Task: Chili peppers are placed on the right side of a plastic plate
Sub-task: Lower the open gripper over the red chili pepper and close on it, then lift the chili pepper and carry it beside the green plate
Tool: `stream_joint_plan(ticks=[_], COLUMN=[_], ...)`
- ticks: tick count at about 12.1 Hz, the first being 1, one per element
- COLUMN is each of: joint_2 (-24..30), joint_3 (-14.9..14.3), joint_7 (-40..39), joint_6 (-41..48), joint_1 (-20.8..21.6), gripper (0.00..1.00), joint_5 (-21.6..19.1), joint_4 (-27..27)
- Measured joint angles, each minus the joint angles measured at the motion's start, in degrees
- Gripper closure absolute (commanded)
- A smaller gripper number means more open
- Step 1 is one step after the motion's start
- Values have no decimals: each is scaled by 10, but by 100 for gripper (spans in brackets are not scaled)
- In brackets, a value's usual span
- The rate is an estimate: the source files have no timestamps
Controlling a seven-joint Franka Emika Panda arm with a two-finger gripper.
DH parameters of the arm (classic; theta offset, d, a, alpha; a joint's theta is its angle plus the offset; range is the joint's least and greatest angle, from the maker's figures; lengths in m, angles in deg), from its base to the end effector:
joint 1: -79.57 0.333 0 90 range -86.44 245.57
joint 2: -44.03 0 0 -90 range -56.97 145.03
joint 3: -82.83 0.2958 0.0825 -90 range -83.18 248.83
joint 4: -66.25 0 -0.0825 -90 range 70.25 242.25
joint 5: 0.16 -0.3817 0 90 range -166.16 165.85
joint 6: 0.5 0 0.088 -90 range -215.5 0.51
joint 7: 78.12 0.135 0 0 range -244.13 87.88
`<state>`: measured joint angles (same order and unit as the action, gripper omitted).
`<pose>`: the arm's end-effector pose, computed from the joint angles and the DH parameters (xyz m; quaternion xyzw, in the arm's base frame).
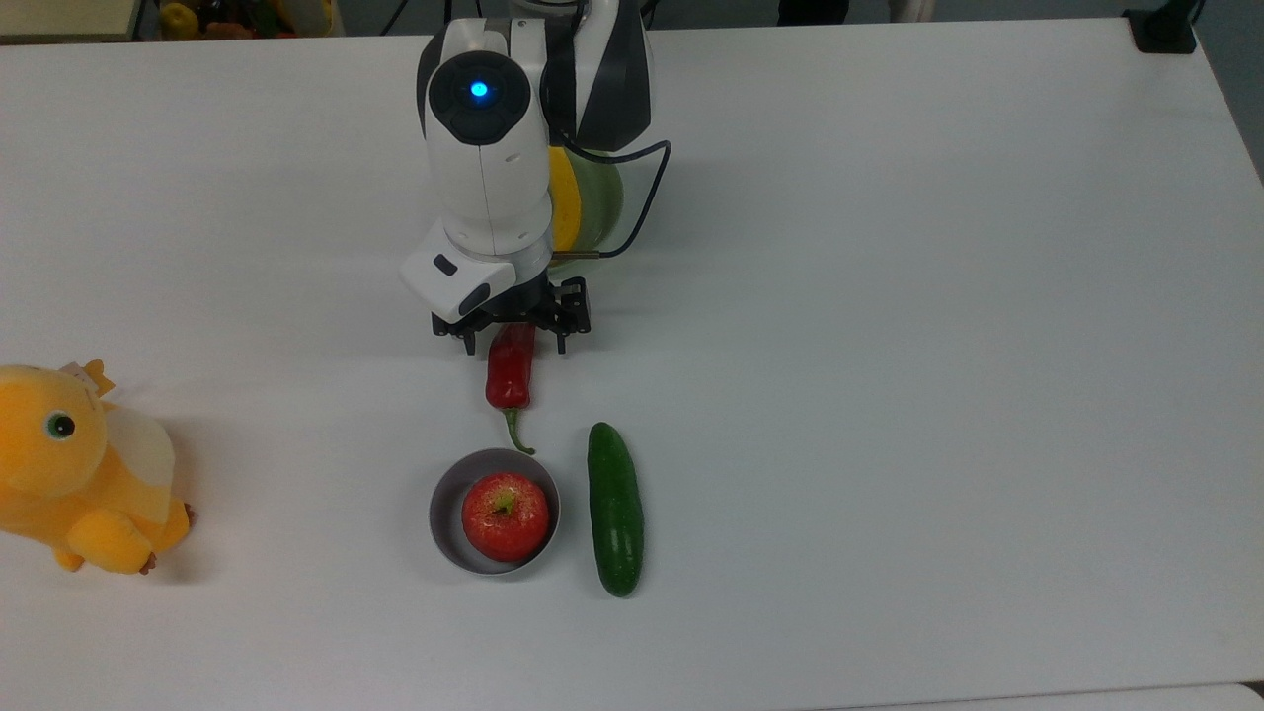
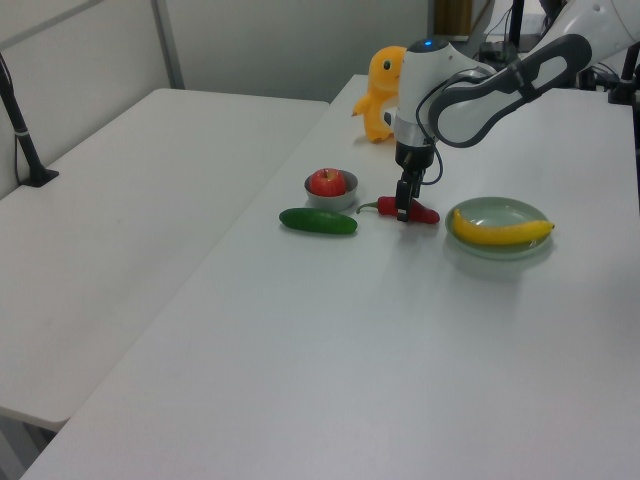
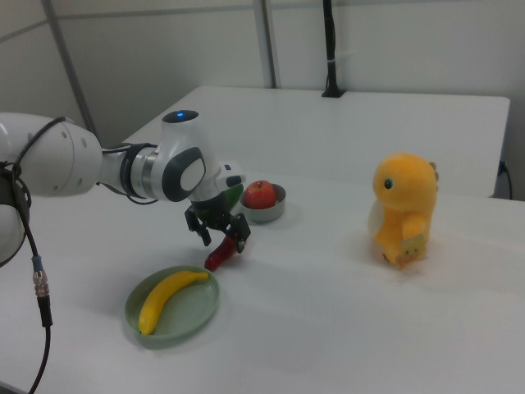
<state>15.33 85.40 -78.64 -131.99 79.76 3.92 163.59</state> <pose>0.6716 0.0270 0.2693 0.9976 0.0476 0.0482 0.0162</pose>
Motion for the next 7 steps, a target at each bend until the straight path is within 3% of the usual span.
stream_joint_plan(ticks=[4, 5, 7], joint_2=[0, 0, 0], joint_3=[0, 0, 0], joint_7=[0, 0, 0], joint_6=[0, 0, 0], joint_1=[-3, -4, -4], gripper=[89, 97, 99], joint_5=[0, 0, 0], joint_4=[0, 0, 0])
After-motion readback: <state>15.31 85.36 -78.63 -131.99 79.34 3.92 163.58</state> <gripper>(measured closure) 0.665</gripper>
